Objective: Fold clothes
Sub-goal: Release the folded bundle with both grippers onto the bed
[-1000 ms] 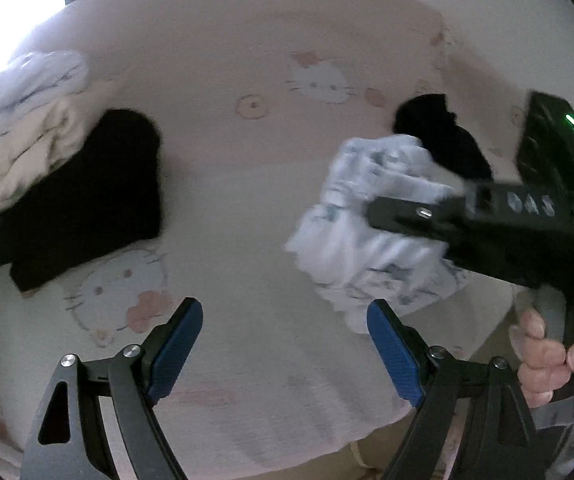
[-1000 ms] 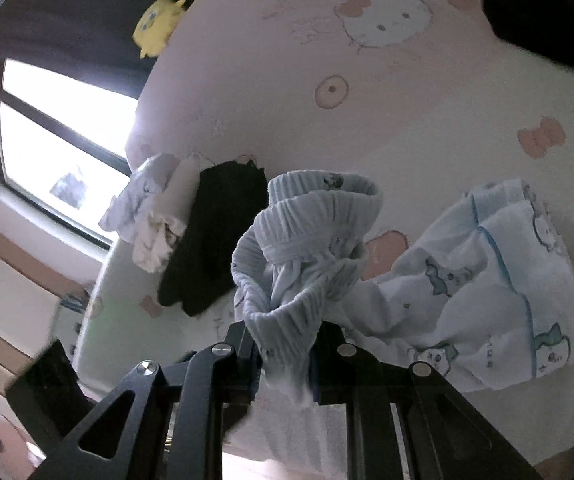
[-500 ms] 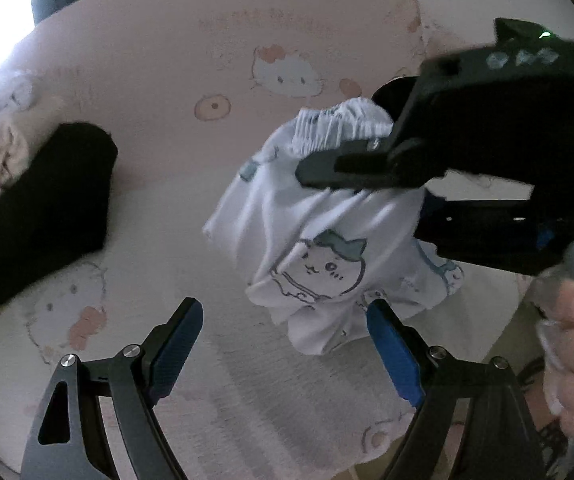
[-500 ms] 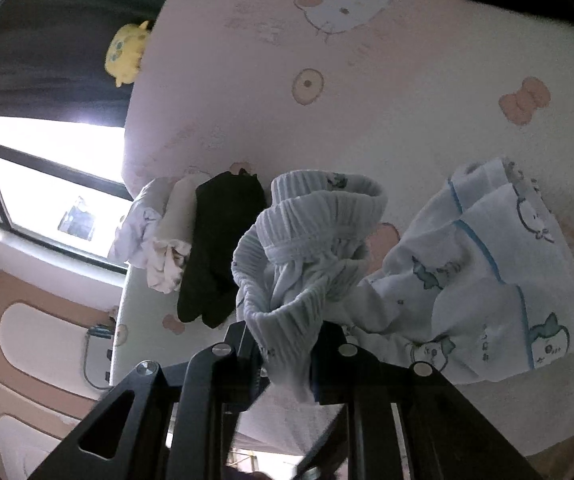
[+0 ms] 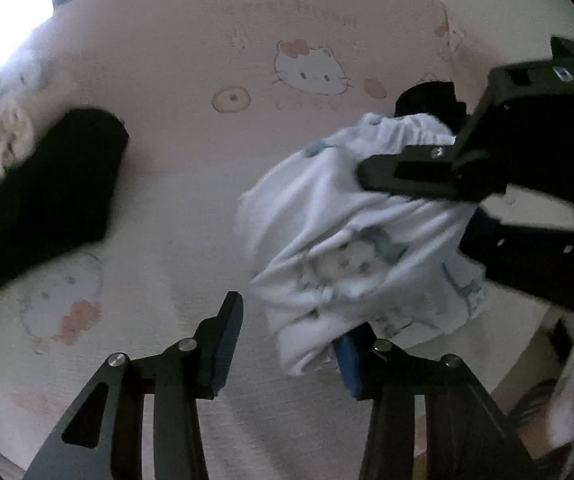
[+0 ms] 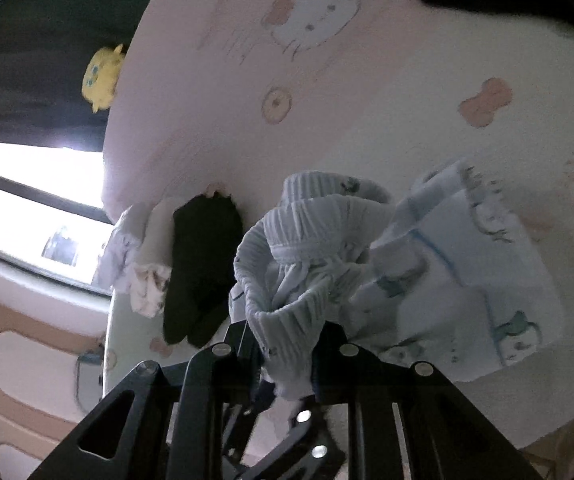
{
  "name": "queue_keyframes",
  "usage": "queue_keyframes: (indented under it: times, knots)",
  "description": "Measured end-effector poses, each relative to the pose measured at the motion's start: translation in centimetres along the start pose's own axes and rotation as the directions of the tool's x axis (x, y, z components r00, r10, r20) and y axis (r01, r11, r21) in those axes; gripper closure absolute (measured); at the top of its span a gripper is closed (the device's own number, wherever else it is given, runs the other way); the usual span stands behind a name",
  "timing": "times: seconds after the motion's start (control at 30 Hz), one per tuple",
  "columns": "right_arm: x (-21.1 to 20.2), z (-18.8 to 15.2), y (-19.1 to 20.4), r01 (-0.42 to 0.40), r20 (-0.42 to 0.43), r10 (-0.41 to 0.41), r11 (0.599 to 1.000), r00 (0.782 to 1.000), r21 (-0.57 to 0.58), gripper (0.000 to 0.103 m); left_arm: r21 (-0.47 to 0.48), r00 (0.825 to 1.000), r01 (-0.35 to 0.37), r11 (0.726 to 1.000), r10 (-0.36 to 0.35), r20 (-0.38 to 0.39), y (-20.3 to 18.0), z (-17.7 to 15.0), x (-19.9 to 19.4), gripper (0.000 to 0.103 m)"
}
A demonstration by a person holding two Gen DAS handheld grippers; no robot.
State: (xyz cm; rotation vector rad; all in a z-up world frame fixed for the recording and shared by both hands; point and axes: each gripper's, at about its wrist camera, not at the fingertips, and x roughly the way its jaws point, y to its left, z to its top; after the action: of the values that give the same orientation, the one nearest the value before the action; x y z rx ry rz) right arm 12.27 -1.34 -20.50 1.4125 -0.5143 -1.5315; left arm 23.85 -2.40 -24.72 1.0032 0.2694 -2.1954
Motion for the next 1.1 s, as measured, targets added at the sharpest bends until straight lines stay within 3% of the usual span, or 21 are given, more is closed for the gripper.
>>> queue_keyframes:
  times: [0.17, 0.37, 0.47, 0.57, 0.6, 0.67, 0.7, 0.73, 0.8, 0.87, 1.1]
  knots:
    - [-1.9, -1.1, -0.7, 0.073, 0.073, -0.074, 0.997, 0.995, 0.023, 0.086, 0.086, 0.999, -0.050, 0.995, 0.048, 0.025, -0.8, -0.9, -1.1, 0.063]
    - [-2.3, -2.1, -2.1, 0.195, 0.092, -0.191, 0.980, 0.977, -0.035, 0.086, 0.132, 0.998, -0.065, 0.989, 0.066, 0.001, -1.2, -2.4, 0.2, 0.063]
    - [-2.3, -2.2, -3.1, 0.210, 0.098, -0.205, 0.976, 0.974, -0.050, 0.086, 0.145, 0.997, -0.071, 0.987, 0.070, 0.006, -1.5, -2.9, 0.6, 0.063]
    - [-2.7, -1.9, -3.6, 0.172, 0.098, -0.166, 0.983, 0.981, -0.067, 0.086, 0.178, 0.997, -0.077, 0.981, 0.078, 0.003, -2.2, -2.8, 0.7, 0.063]
    - [-2.8, -1.8, -3.8, 0.160, 0.098, -0.152, 0.985, 0.983, -0.072, 0.084, 0.173, 0.998, -0.062, 0.983, 0.063, 0.001, -2.2, -2.6, 0.4, 0.063]
    - [-3.6, -1.4, -3.8, 0.120, 0.112, -0.110, 0.990, 0.988, -0.079, 0.068, 0.158, 1.000, -0.028, 0.987, 0.029, -0.006, -2.2, -2.4, -0.5, 0.063]
    - [-4.1, -1.3, -3.7, 0.103, 0.123, -0.092, 0.991, 0.988, -0.085, 0.050, 0.142, 1.000, 0.004, 0.990, -0.002, -0.008, -2.0, -2.1, -1.0, 0.062]
    - [-4.7, -1.2, -3.4, 0.097, 0.139, -0.082, 0.990, 0.987, -0.103, 0.041, 0.124, 0.999, 0.038, 0.992, -0.037, -0.010, -1.8, -1.7, -1.5, 0.061]
    - [-5.9, -0.8, -2.8, 0.105, 0.168, -0.080, 0.983, 0.983, -0.148, 0.039, 0.079, 0.996, 0.093, 0.993, -0.092, -0.013, -1.3, -1.1, -2.6, 0.052]
    - [-6.7, -0.3, -2.5, 0.139, 0.184, -0.105, 0.973, 0.977, -0.184, 0.038, 0.062, 0.995, 0.103, 0.993, -0.103, -0.004, -0.9, -0.5, -3.4, 0.047]
    - [-6.7, 0.1, -2.9, 0.194, 0.147, -0.158, 0.943, 0.976, -0.269, 0.036, 0.149, 0.996, 0.078, 0.986, -0.084, 0.036, -0.9, 0.9, -4.3, 0.046]
